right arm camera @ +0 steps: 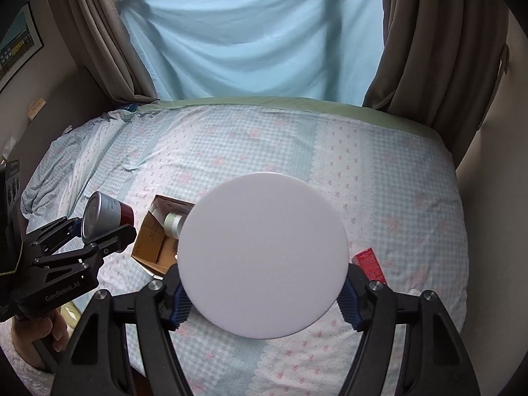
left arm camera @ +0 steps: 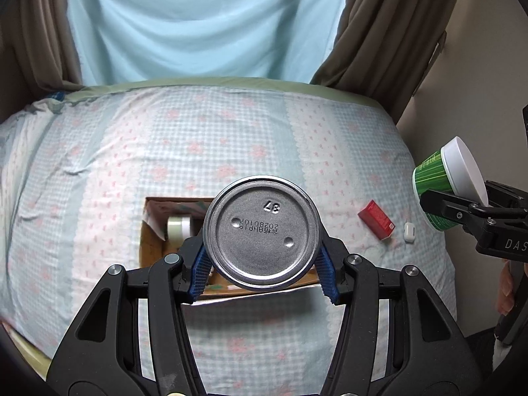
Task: Organize rigid objects
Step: 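Carry the silver tin and white-lidded jar over the box with both grippers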
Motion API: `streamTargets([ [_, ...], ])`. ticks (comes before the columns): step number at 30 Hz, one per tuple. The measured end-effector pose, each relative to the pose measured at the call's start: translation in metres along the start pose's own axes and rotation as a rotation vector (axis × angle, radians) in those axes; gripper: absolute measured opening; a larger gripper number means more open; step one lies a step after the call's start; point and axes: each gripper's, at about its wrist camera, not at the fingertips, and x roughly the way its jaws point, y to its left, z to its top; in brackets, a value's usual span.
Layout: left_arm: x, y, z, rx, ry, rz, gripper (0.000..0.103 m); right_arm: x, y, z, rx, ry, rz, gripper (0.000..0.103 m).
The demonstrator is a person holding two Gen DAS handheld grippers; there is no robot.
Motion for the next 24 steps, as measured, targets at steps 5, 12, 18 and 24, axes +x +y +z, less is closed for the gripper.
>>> streamTargets([
  [5,0.015,0.056,-0.001,0.018,0.044,-0.001,0.05,0.034,0.038,-0.002,0.089,0.046,-0.001,0.067],
  [12,0.052,0.11,-0.017,0.021,0.131,-0.009,0.05,0.085,0.065,-0.011,0.163,0.118,-0.027,0.067],
  [18,0.093,0.133,-0.039,-0.02,0.202,-0.019,0.05,0.136,0.068,-0.025,0.195,0.19,-0.043,0.067],
  [24,0.14,0.14,-0.056,-0.009,0.274,-0.022,0.05,0.186,0.053,-0.046,0.241,0.259,-0.073,0.067],
])
